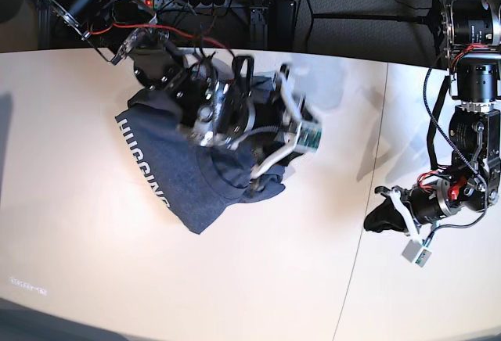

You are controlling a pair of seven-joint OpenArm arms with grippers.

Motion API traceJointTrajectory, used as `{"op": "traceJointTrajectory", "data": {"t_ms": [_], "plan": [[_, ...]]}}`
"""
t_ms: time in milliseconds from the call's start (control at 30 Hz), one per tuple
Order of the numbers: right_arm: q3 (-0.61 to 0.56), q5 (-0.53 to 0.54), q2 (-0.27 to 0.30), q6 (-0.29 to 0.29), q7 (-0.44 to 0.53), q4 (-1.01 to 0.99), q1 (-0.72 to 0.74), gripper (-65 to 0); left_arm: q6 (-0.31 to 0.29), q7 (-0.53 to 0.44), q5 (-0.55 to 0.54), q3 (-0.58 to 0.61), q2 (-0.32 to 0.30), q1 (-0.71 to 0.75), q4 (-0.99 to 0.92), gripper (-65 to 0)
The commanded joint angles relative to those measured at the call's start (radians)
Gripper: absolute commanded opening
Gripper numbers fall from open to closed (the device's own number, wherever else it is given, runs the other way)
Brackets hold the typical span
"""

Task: Fold the T-shirt properly
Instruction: 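Lift the held end with the right gripper and fold it over the shirt, then lay the folded end down and pull the right gripper back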

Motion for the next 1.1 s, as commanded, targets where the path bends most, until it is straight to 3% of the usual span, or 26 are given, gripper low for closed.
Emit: {"op": "traceJointTrajectory", "data": {"t_ms": [0, 233, 400, 567, 867, 1067], "plan": [[0.051, 0.010, -0.011, -0.004, 0.020, 0.021, 0.019, -65.0, -0.010, -0.013, -0.028, -0.020, -0.015, -0.029, 0.018, -65.0], [0.359, 0.112, -0.019, -0.004, 0.016, 0.010, 0.018, -65.0, -0.010, 0.043, -0.053, -0.035, -0.015, -0.029, 0.018, -65.0], [0.513, 0.142, -0.019, -0.004, 0.058, -0.115, 0.019, -65.0, -0.010, 0.045, -0.055, -0.035, -0.015, -0.026, 0.018, -65.0], [0.532, 0.060, -0.019, -0.003, 0.176, -0.325, 0.020, -65.0, -0.010, 0.045, -0.074, -0.035, -0.014, -0.026, 0.018, -65.0], [0.530, 0.043, -0.020, -0.004, 0.238, -0.474, 0.027, -65.0, -0.010, 0.045, -0.074, -0.035, -0.014, -0.026, 0.018, -65.0], [0.531, 0.109, -0.019, -0.003, 0.166, -0.382, 0.071, -65.0, -0.010, 0.059, -0.077, -0.035, -0.015, -0.026, 0.018, -65.0]]}}
